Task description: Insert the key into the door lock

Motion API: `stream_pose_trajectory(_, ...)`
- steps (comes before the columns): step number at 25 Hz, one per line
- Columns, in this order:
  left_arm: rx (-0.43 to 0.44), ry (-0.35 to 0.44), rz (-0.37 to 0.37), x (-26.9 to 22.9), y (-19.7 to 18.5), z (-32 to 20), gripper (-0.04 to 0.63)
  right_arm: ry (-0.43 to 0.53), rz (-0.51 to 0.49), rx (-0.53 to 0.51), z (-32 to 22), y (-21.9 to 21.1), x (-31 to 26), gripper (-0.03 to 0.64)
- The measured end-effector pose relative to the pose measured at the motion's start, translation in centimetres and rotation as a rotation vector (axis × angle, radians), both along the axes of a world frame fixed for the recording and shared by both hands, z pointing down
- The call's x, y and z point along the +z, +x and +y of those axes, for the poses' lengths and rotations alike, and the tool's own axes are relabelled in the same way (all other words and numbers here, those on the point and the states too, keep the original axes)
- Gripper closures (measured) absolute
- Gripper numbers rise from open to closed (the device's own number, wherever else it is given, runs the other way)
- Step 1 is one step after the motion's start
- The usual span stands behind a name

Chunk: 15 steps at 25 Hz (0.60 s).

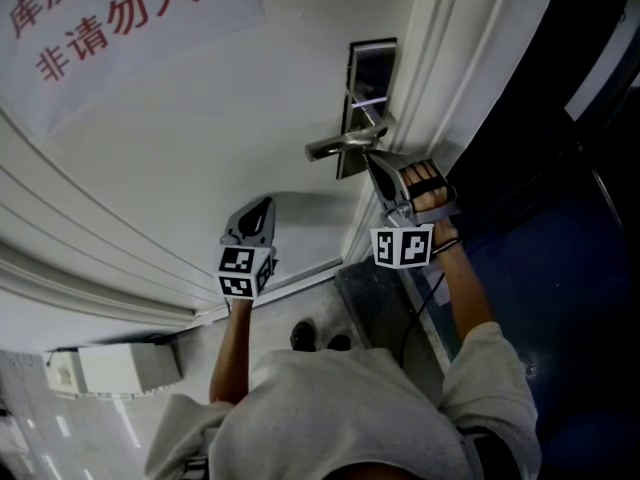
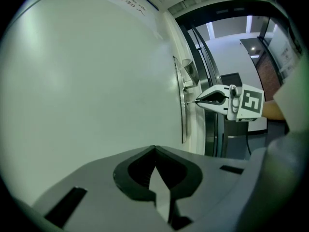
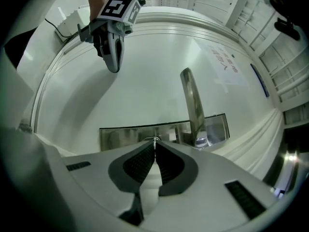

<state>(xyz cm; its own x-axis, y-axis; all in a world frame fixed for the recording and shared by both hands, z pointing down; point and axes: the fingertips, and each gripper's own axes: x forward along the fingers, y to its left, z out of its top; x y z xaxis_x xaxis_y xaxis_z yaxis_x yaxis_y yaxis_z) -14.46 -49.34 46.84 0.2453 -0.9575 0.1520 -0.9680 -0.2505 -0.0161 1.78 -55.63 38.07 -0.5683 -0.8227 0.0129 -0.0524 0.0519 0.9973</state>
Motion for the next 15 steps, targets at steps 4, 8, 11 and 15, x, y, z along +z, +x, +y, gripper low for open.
stream_pose_trajectory(4, 0.002, -0.005, 0.0, 0.2, -0.1, 0.2, 0.578, 0.017, 0.001, 0.007, -0.5, -0.4, 0.0, 0.586)
stream_pose_trajectory(8, 0.004, -0.007, 0.002, 0.4, -0.2, 0.2, 0.578, 0.04, 0.015, 0.008, -0.9, -0.6, 0.0, 0.586)
stream_pose_trajectory(11, 0.008, -0.007, 0.002, 0.4, -0.1, 0.1, 0.578, 0.049, 0.02, 0.011, -1.0, -0.7, 0.1, 0.586)
stream_pose_trajectory(15, 0.018, -0.003, 0.0, 0.2, 0.3, 0.1, 0.578, 0.048, 0.025, 0.022, -1.4, -1.0, 0.1, 0.586)
